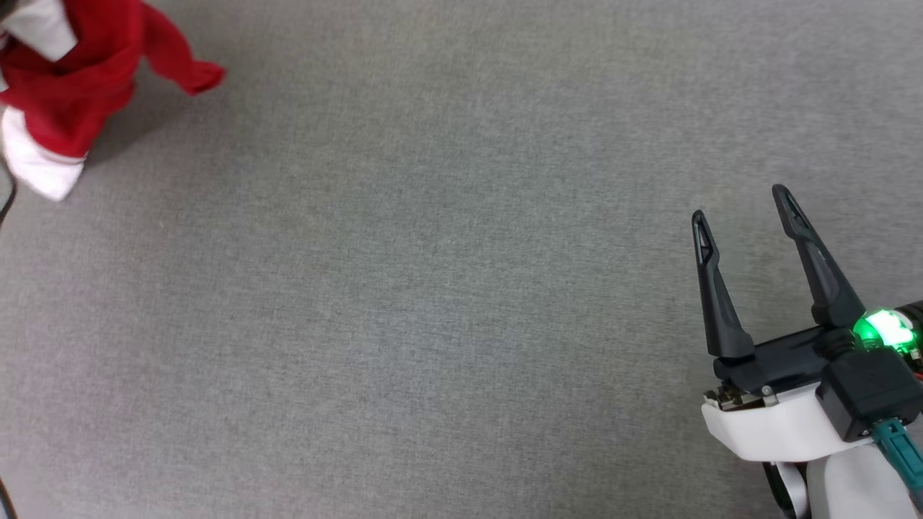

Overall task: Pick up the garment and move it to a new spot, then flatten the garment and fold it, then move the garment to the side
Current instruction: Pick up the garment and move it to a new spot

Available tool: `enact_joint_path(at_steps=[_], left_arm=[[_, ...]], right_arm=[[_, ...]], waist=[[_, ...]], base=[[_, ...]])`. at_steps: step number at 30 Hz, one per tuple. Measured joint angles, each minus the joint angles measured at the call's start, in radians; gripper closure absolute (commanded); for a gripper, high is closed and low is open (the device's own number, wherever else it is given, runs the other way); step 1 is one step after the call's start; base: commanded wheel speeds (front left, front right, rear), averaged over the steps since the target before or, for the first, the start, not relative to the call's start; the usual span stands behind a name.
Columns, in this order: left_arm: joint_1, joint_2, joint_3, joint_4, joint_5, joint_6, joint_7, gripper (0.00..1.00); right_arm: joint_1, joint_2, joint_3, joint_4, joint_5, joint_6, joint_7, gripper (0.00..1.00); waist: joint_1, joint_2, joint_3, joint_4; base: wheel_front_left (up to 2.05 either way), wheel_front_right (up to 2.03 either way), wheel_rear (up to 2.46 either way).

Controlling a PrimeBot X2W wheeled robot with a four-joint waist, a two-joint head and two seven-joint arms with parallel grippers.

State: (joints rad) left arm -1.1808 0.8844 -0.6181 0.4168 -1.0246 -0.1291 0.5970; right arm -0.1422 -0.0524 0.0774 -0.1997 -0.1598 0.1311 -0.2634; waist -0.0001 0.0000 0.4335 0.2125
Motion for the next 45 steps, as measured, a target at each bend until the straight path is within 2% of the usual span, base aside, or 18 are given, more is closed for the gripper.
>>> enact_joint_path(at_steps=[6, 17, 23, 29, 37, 38, 40, 45], left_arm=[[-0.062, -0.01, -0.073, -0.137, 0.01, 0.0, 0.011, 1.0], [-0.152, -0.106, -0.225, -0.344, 0.036, 0.0, 0.048, 1.0], [-0.167, -0.142, -0.315, -0.45, 0.041, 0.0, 0.063, 1.0], [-0.163, -0.176, -0.363, -0.524, 0.018, 0.0, 0.052, 1.0], [-0.007, -0.245, -0.477, -0.452, 0.02, 0.0, -0.038, 1.0], [0.053, -0.277, -0.531, -0.395, 0.021, 0.0, -0.076, 1.0], [0.088, -0.303, -0.572, -0.35, 0.036, 0.0, -0.105, 1.0], [0.189, -0.384, -0.634, -0.233, 0.034, 0.0, -0.165, 1.0]], right_arm=[[0.002, 0.0, 0.008, 0.012, 0.049, 0.0, 0.0, 0.0], [0.023, 0.0, -0.001, 0.036, 0.109, 0.0, 0.0, 0.0], [0.045, 0.0, -0.004, 0.047, 0.127, 0.0, 0.0, 0.0], [0.05, 0.0, -0.014, 0.055, 0.139, 0.0, 0.0, 0.0], [0.044, 0.0, -0.011, 0.066, 0.15, 0.0, 0.0, 0.0], [0.039, 0.001, -0.015, 0.07, 0.148, 0.0, 0.0, 0.0], [0.034, 0.001, -0.018, 0.074, 0.148, 0.0, 0.0, 0.0], [0.026, 0.001, -0.017, 0.085, 0.146, 0.0, 0.0, 0.0]], waist=[[0.0, 0.0, -0.051, -0.045], [0.0, 0.0, -0.124, -0.179], [-0.0001, 0.0, -0.16, -0.255], [-0.0001, 0.0, -0.174, -0.312], [0.0, 0.0, -0.142, -0.341], [0.0, 0.0, -0.125, -0.346], [0.0, 0.0, -0.114, -0.348], [0.0, 0.0, -0.096, -0.349]], base=[[0.0, 0.0, 0.0], [0.0, 0.0, 0.0], [0.0, 0.0, 0.0], [0.0, 0.0, 0.0], [0.0, 0.0, 0.0], [0.0, 0.0, 0.0], [0.0, 0.0, 0.0], [0.0, 0.0, 0.0]])
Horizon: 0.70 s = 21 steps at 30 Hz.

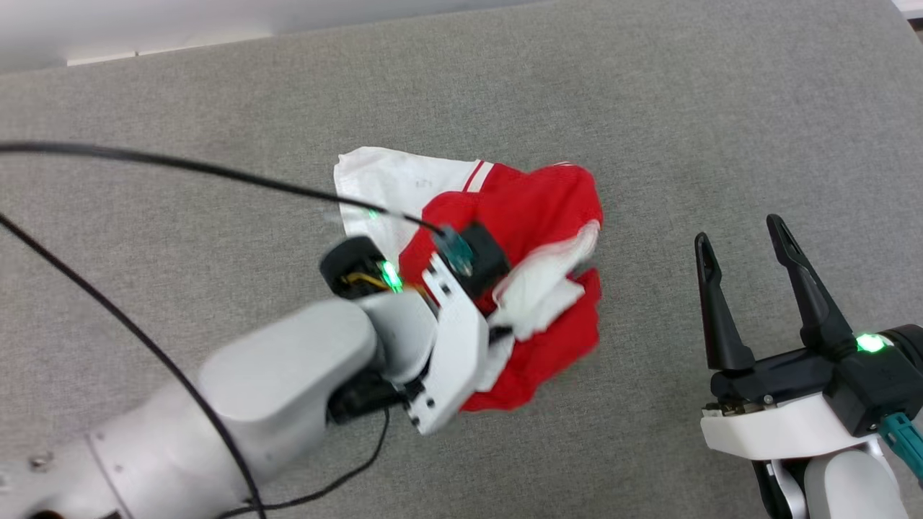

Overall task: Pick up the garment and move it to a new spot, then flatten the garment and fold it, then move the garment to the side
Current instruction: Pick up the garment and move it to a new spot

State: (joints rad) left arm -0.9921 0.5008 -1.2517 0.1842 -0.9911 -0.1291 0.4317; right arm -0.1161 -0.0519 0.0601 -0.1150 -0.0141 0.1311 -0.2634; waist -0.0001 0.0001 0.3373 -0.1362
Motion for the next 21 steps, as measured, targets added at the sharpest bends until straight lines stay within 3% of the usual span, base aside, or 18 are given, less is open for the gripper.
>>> enact_joint_path(at_steps=[8, 9, 10, 11, 16, 21], left_arm=[[0.096, -0.113, -0.026, 0.079, 0.05, 0.0, -0.023, 1.0], [0.097, -0.123, -0.027, 0.087, 0.06, 0.0, -0.037, 0.93], [0.095, -0.131, -0.028, 0.1, 0.077, 0.0, -0.059, 0.38], [0.092, -0.138, -0.03, 0.111, 0.099, 0.0, -0.088, 0.0], [0.069, -0.177, -0.009, 0.14, 0.156, 0.003, -0.244, 0.0], [0.06, -0.188, 0.058, 0.104, 0.201, 0.076, -0.405, 0.0]], right_arm=[[-0.003, 0.0, 0.0, 0.02, 0.0, 0.0, 0.0, 0.0], [-0.003, 0.0, -0.001, 0.022, 0.0, 0.0, 0.0, 0.0], [-0.002, 0.0, -0.002, 0.026, 0.0, 0.0, 0.0, 0.0], [-0.001, 0.0, -0.002, 0.029, 0.0, 0.0, 0.0, 0.0], [0.021, 0.0, -0.007, 0.044, -0.001, 0.0, 0.0, 0.0], [0.044, 0.0, -0.015, 0.051, -0.008, 0.0, 0.0, 0.0]], waist=[[0.0001, 0.0, -0.003, 0.002], [0.0, 0.0, -0.007, 0.003], [0.0, 0.0, -0.011, 0.004], [0.0001, 0.0, -0.017, 0.005], [0.0, -0.0001, -0.058, 0.013], [0.0, 0.0, -0.103, 0.029]], base=[[0.0, 0.0, 0.0], [0.0, 0.0, 0.0], [0.0, 0.0, 0.0], [0.0, 0.0, 0.0], [0.0, 0.0, 0.0], [0.0, 0.0, 0.0]])
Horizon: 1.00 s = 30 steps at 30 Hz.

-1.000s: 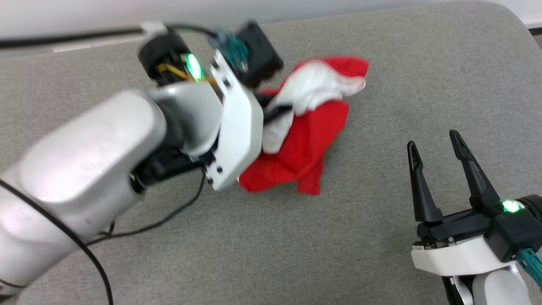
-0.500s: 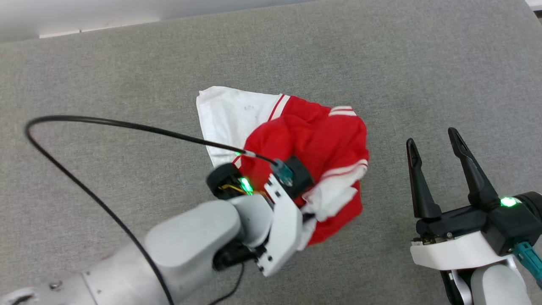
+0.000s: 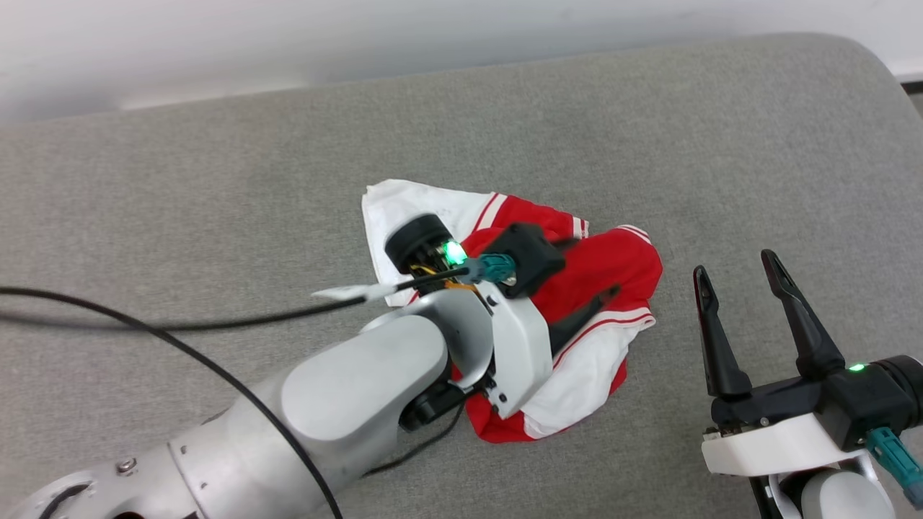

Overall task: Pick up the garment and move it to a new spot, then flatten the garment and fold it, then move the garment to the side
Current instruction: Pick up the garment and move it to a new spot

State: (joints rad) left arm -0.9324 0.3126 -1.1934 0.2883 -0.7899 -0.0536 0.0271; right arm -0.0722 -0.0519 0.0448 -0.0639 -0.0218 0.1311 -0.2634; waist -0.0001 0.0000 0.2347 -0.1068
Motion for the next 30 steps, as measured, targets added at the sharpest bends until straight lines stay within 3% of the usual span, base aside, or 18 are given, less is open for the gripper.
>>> enact_joint_path(at_steps=[6, 8, 14, 17, 21, 24, 27, 30], left_arm=[[0.032, 0.061, 0.061, -0.019, 0.087, 0.14, -0.179, 0.0], [0.081, 0.099, 0.099, -0.01, 0.116, 0.227, -0.245, 0.0], [0.219, 0.154, 0.253, -0.062, 0.15, 0.4, -0.287, 0.0], [0.318, 0.164, 0.367, -0.134, 0.203, 0.46, -0.288, 0.0], [0.507, 0.168, 0.552, -0.218, 0.281, 0.513, -0.289, 0.0], [0.613, 0.151, 0.653, -0.259, 0.332, 0.526, -0.29, 0.0], [0.714, 0.128, 0.734, -0.296, 0.38, 0.527, -0.29, 0.0], [0.799, 0.098, 0.787, -0.331, 0.431, 0.501, -0.29, 0.0]], right_arm=[[0.022, 0.0, -0.013, 0.005, 0.006, 0.0, 0.0, 0.0], [0.036, 0.0, -0.02, 0.011, 0.013, 0.0, 0.0, 0.0], [0.051, 0.0, -0.038, 0.027, 0.031, 0.0, 0.0, 0.0], [0.058, 0.0, -0.047, 0.031, 0.04, 0.0, 0.0, 0.0], [0.075, 0.0, -0.05, 0.04, 0.048, 0.0, 0.0, 0.0], [0.078, 0.001, -0.052, 0.044, 0.056, 0.0, 0.0, 0.0], [0.091, 0.001, -0.057, 0.05, 0.067, 0.0, 0.0, 0.0], [0.103, 0.0, -0.064, 0.058, 0.081, 0.0, 0.0, 0.0]], waist=[[0.0, 0.0, -0.036, 0.03], [0.0, 0.0, -0.051, 0.045], [0.0, 0.0, -0.077, 0.07], [0.0, 0.0, -0.089, 0.081], [0.0, 0.0, -0.11, 0.096], [0.0, 0.0, -0.125, 0.099], [0.0, 0.0, -0.141, 0.1], [0.0, 0.0, -0.157, 0.099]], base=[[0.0, 0.0, 0.0], [0.0, 0.0, 0.0], [0.0, 0.0, 0.0], [0.0, 0.0, 0.0], [0.0, 0.0, 0.0], [0.0, 0.0, 0.0], [0.0, 0.0, 0.0], [0.0, 0.0, 0.0]])
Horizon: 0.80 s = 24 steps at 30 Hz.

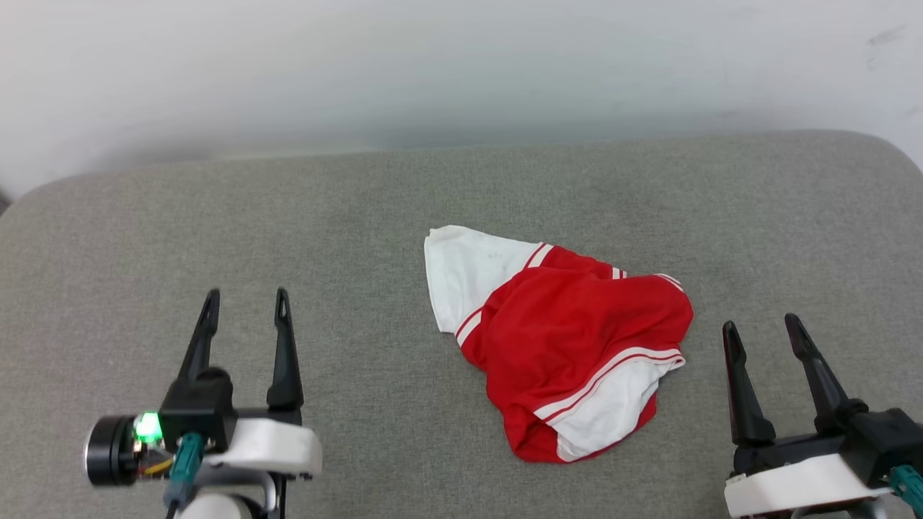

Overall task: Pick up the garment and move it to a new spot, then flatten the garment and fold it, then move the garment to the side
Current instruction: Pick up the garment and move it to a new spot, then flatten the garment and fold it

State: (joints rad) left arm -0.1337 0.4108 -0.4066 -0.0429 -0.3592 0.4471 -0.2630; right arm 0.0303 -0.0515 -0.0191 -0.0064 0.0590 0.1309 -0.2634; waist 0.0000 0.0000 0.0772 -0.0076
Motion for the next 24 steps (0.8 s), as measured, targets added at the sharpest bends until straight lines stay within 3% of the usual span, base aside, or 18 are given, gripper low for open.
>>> enact_joint_path(at_steps=[12, 24], left_arm=[[0.21, -0.149, 0.155, -0.022, 0.136, -0.104, 0.0, 0.0], [0.281, -0.247, 0.269, 0.0, 0.208, -0.191, 0.0, 0.0]], right_arm=[[0.058, 0.0, -0.008, 0.013, 0.048, 0.0, 0.0, 0.0], [0.106, 0.0, -0.003, 0.01, 0.076, 0.0, 0.0, 0.0]], waist=[[0.0, 0.0, -0.062, -0.008], [0.0, 0.0, -0.081, -0.003]], base=[[0.0, 0.0, 0.0], [0.0, 0.0, 0.0]])
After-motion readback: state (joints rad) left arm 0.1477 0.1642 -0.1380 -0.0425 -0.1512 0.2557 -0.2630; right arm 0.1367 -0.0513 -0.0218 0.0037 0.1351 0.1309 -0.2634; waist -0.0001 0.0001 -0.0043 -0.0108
